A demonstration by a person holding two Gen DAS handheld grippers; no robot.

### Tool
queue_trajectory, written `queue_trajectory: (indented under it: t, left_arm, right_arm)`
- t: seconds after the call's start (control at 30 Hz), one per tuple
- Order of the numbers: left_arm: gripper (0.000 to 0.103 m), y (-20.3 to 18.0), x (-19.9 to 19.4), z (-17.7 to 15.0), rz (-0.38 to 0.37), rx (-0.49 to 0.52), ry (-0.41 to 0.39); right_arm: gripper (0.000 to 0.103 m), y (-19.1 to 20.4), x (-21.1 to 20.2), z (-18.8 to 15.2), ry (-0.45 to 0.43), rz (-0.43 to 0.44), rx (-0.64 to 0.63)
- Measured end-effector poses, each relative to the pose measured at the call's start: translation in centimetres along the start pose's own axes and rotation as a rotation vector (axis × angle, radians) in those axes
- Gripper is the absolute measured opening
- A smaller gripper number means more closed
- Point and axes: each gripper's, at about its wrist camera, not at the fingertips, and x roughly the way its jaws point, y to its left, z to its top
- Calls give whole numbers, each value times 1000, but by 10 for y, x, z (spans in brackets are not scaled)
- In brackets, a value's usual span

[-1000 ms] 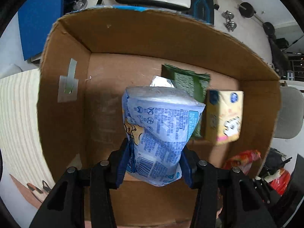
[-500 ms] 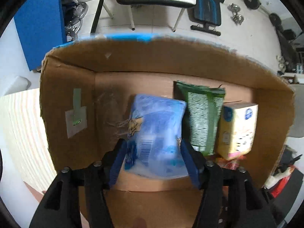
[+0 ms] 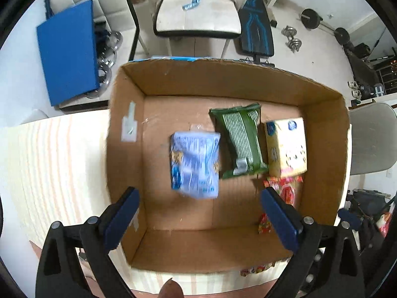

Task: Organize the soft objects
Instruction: 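Lower both bags into the box and release them, then grasp the black shoe wipe pack with left tool while right tool grasps the orange panda bag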

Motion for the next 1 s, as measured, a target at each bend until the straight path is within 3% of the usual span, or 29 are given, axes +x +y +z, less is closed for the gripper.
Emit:
queue_trajectory:
  t: [0.37, 0.53, 0.63, 0.73, 0.87, 1.0]
  left_arm:
    - [100, -8, -54, -69, 33, 0, -179]
    - [100, -8, -72, -93, 32, -14, -221]
    - [100, -3, -67, -118, 86, -17, -239]
    - [100, 1, -42, -146, 147, 9, -202]
    - [99, 7, 26, -173, 140, 16, -41]
    - [95, 13, 81, -183, 111, -25, 60]
  right_arm:
    - [103, 6, -57, -45, -164, 2, -2]
    - [103, 8, -76, -63, -202, 43, 3]
    - [103, 3, -81, -82, -221, 73, 43]
    - [103, -9, -63, -106, -184, 138, 105]
    - [103, -21, -1, -138, -36, 209, 165]
    - [103, -23, 44, -148, 38, 185, 181]
